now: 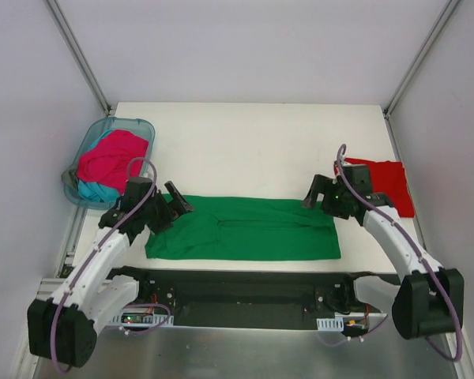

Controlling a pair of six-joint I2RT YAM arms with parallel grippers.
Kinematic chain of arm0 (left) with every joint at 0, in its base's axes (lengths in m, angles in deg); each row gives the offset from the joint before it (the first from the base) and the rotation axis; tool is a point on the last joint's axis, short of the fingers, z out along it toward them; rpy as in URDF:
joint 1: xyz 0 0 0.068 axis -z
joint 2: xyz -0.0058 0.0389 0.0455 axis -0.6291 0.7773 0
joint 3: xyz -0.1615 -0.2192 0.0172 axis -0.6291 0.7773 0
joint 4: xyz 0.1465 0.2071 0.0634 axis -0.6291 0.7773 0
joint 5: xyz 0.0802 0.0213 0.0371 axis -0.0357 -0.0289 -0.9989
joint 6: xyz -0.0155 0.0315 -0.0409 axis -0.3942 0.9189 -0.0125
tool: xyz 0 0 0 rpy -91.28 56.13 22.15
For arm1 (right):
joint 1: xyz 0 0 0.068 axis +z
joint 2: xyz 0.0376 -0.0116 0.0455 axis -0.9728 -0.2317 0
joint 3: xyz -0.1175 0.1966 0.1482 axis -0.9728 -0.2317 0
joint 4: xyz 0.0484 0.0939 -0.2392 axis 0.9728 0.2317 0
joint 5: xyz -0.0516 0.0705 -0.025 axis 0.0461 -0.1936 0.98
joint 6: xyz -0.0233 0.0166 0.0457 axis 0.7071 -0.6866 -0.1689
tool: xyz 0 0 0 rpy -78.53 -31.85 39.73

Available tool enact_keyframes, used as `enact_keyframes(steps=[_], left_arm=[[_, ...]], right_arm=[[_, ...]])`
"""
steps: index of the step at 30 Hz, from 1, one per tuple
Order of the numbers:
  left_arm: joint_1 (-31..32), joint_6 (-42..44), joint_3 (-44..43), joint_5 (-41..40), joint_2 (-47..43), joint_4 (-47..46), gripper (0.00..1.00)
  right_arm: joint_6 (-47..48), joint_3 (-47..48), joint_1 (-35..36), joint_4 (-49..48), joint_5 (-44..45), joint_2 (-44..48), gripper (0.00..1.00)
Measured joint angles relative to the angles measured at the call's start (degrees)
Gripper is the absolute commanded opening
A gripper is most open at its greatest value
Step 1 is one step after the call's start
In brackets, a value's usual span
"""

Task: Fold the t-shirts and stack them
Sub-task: Fold the other side of the tshirt into a rectangle, then rotate the tshirt 90 degrees

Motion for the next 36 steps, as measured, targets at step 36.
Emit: enact_keyframes(steps=[36], left_arm=[[-0.57,4.55,-25.07,4.13,52.65,-12.07,0.99]], right_arm=[[-4.76,-2.16,-3.96,-10.80,-3.89,-18.58,0.96]])
